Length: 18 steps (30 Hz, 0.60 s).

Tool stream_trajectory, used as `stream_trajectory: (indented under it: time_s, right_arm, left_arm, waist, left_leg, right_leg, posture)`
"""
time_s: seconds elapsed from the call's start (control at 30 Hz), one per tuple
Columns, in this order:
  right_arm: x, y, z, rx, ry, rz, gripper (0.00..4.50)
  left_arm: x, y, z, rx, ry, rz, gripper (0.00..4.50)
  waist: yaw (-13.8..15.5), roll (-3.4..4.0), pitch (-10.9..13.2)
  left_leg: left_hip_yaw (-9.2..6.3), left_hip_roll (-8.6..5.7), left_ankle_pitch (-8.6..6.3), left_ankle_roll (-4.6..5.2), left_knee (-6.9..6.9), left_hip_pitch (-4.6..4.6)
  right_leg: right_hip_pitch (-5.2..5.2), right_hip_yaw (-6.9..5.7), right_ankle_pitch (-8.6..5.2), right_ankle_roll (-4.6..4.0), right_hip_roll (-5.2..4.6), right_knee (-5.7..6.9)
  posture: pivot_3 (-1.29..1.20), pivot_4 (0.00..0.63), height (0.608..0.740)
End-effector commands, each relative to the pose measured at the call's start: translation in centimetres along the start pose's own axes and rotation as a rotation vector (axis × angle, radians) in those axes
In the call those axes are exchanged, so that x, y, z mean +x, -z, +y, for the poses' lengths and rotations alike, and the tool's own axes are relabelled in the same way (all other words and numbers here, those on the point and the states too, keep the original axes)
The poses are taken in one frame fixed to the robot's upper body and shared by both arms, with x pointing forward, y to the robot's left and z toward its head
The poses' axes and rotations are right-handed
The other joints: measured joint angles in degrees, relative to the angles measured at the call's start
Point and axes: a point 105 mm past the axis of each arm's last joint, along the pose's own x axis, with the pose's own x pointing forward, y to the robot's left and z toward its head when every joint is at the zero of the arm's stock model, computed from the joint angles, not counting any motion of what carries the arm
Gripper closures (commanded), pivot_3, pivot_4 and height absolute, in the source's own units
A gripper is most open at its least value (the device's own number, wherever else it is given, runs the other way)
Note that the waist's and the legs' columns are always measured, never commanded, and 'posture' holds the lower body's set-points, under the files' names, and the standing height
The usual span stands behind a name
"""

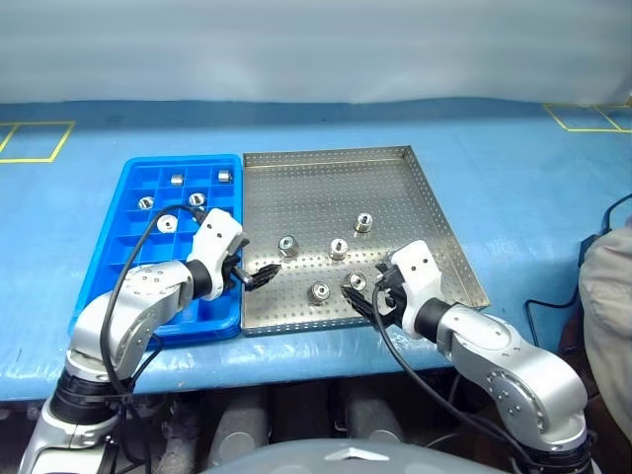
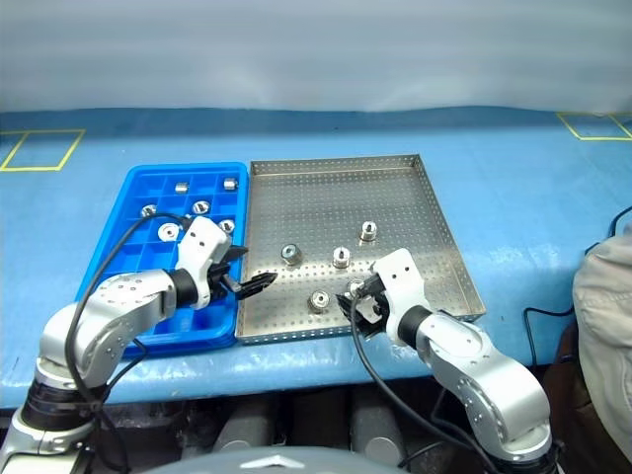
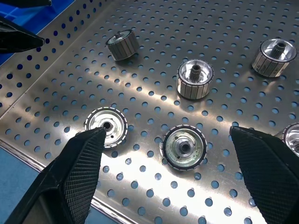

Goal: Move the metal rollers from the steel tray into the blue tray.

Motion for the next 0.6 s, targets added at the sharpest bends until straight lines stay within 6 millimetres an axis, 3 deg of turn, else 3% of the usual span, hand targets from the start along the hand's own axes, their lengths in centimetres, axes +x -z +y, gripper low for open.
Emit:
stream_trajectory:
  time_s: [0.03,0.37,0.6]
  right_arm:
    - [-0.3,-1.3,-0.1,-0.024,0.018,-0.06,0.02]
    - [-0.2,-1.2,-0.1,-0.02,0.032,-0.063,0.02]
    - [0.0,-1.3,-0.1,-0.02,0.029,-0.069,0.02]
  left_arm:
    - [-0.2,-1.0,0.2,0.028,-0.014,-0.027,0.0]
    - [0.2,-1.9,0.9,0.048,-0.018,-0.035,0.0]
    - [3.2,-3.7,1.3,0.054,0.018,-0.001,0.0]
  waist:
    - [0.0,0.0,0.0]
    - [-0.23,0.0,0.0]
    - [0.06,-0.01,0.0]
  left_leg:
    - [0.0,0.0,0.0,0.0,0.0,0.0]
    - [0.0,-0.01,0.0,0.0,0.0,0.0]
    - [0.0,-0.03,0.01,0.01,0.04,0.0]
  right_leg:
    - [0.0,0.0,0.0,0.0,0.0,0.0]
    - [0.0,0.0,0.0,0.0,0.0,0.0]
    - [0.03,0.01,0.02,0.04,0.01,0.01]
  posture:
    - [-0.04,0.15,0.74]
    - [-0.06,0.15,0.74]
    - [-0.04,0.15,0.74]
